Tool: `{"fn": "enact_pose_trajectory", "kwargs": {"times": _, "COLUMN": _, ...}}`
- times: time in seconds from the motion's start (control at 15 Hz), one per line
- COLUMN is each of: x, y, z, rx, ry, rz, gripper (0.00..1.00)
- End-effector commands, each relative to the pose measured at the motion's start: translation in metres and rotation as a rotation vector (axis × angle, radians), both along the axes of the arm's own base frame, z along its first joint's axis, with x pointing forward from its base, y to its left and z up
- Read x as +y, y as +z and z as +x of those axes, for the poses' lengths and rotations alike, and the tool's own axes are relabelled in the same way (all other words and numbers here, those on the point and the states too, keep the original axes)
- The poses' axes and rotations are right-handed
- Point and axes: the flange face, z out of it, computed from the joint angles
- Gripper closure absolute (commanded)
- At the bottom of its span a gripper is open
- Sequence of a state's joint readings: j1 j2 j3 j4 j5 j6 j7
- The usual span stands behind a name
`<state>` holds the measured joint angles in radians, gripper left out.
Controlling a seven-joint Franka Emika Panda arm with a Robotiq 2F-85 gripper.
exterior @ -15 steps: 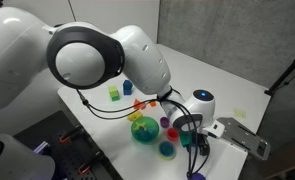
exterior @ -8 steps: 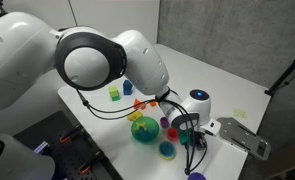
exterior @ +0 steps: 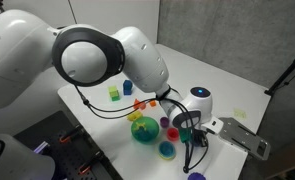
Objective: Place the dark blue cup in the light blue cup
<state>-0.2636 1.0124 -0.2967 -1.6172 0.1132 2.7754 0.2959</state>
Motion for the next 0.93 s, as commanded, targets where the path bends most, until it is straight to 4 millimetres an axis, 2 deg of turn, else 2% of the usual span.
{"fn": "enact_pose_trajectory", "kwargs": {"times": 0.0, "x": 0.001, "y": 0.031, "z": -0.013, "rx": -0.016, "ry": -0.048, "rz": -0.014, "gripper": 0.95}}
{"fn": "enact_pose_trajectory", "kwargs": {"times": 0.27, "x": 0.005, "y": 0.061, "z": -0.033, "rx": -0.019, "ry": -0.064, "rz": -0.022, "gripper": 0.95}}
{"fn": "enact_pose_trajectory", "kwargs": {"times": 0.47, "x": 0.018, "y": 0.08, "z": -0.055, "rx": -0.036, "ry": -0.054, "rz": -0.024, "gripper": 0.95}}
{"fn": "enact_pose_trajectory", "kwargs": {"times": 0.87, "x": 0.06, "y": 0.084, "z": -0.104, "rx": -0.074, "ry": -0.009, "rz": -0.004, "gripper": 0.95}}
